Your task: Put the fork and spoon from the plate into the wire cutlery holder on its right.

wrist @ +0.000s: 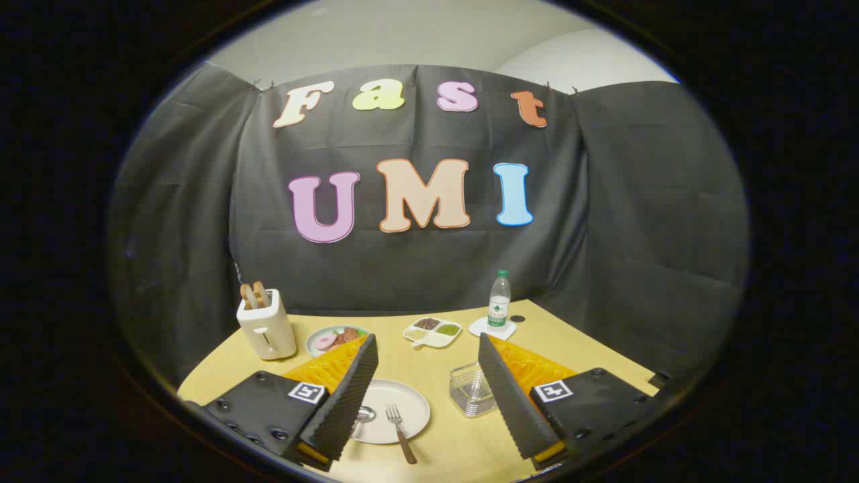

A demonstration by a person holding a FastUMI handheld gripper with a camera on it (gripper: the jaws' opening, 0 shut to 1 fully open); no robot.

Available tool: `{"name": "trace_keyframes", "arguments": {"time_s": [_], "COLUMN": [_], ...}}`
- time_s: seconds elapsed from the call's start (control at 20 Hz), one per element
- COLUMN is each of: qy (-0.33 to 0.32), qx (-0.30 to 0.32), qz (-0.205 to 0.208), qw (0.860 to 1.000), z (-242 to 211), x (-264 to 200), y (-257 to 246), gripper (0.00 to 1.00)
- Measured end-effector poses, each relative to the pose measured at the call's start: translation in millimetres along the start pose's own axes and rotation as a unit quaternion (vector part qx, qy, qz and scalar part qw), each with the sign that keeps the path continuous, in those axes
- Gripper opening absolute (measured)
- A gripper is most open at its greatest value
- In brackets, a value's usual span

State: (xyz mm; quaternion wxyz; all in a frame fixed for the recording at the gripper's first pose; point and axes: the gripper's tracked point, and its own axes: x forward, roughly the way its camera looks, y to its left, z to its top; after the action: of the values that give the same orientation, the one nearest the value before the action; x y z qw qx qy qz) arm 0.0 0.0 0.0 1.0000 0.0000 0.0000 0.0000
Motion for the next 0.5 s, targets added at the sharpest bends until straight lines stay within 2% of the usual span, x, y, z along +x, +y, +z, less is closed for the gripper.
{"name": "trace_keyframes", "arguments": {"time_s": [0.5], "qy": [0.013], "qx": [-0.012], "qz": [0.002], "qw": [1.0], "z": [-11], "x": [3], "y": [12], "gripper": [0.96]}}
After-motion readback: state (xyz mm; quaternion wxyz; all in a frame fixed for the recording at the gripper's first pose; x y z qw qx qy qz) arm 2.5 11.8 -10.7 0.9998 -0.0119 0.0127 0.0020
